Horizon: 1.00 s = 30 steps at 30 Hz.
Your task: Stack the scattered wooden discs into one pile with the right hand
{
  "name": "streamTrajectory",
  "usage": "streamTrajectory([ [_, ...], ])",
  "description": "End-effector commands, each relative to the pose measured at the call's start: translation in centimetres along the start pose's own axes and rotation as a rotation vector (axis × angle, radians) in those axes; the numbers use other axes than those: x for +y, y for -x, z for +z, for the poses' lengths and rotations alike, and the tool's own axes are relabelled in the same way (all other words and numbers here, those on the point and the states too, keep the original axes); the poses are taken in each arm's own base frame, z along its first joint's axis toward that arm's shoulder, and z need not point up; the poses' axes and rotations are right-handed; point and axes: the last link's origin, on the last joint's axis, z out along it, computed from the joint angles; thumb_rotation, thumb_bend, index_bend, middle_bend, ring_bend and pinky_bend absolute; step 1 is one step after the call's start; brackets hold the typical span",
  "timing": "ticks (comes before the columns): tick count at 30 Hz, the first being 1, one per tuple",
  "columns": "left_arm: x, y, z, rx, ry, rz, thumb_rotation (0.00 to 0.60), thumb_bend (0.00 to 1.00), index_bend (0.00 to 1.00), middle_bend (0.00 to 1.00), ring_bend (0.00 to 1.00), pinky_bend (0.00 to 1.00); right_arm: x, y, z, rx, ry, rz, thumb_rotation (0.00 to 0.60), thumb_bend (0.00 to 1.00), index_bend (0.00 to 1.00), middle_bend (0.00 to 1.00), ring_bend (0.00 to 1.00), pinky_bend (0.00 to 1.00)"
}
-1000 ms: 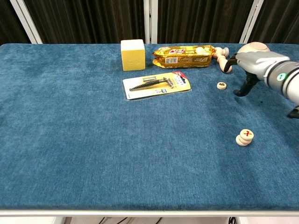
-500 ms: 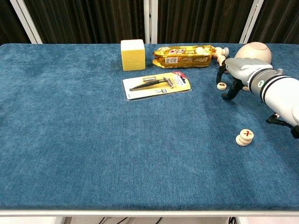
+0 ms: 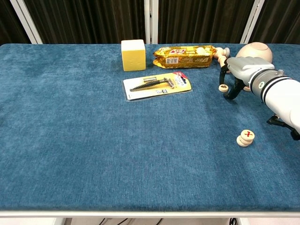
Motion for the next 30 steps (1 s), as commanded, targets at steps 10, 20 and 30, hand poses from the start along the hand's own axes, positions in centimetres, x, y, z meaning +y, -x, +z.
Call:
streamTrajectory([
  [10,-0.1,0.1,0.0,-0.003,-0.001,-0.002,0.6,0.13,0.11,0.09,0.0,0.0,0.2,0.1,-0.1,0.007,0.004,-0.013,0.6,0.31,0.48,0.06,0.0,0.0],
  [20,-0.3,0.0,0.0,-0.001,-0.006,-0.006,0.6,0.13,0.1,0.09,0.0,0.0,0.7,-1.8,-1.3,0.061,-0.048,-0.008,0.6,0.32,0.51,0.08,0.0,0.0],
  [30,-0.1,0.0,0.0,0.0,0.0,-0.007,0.6,0.13,0.1,0.09,0.0,0.0,3.5,-4.3,-7.2,-0.031,-0.183,0.016,0.6,0.32,0.52,0.09,0.0,0.0],
])
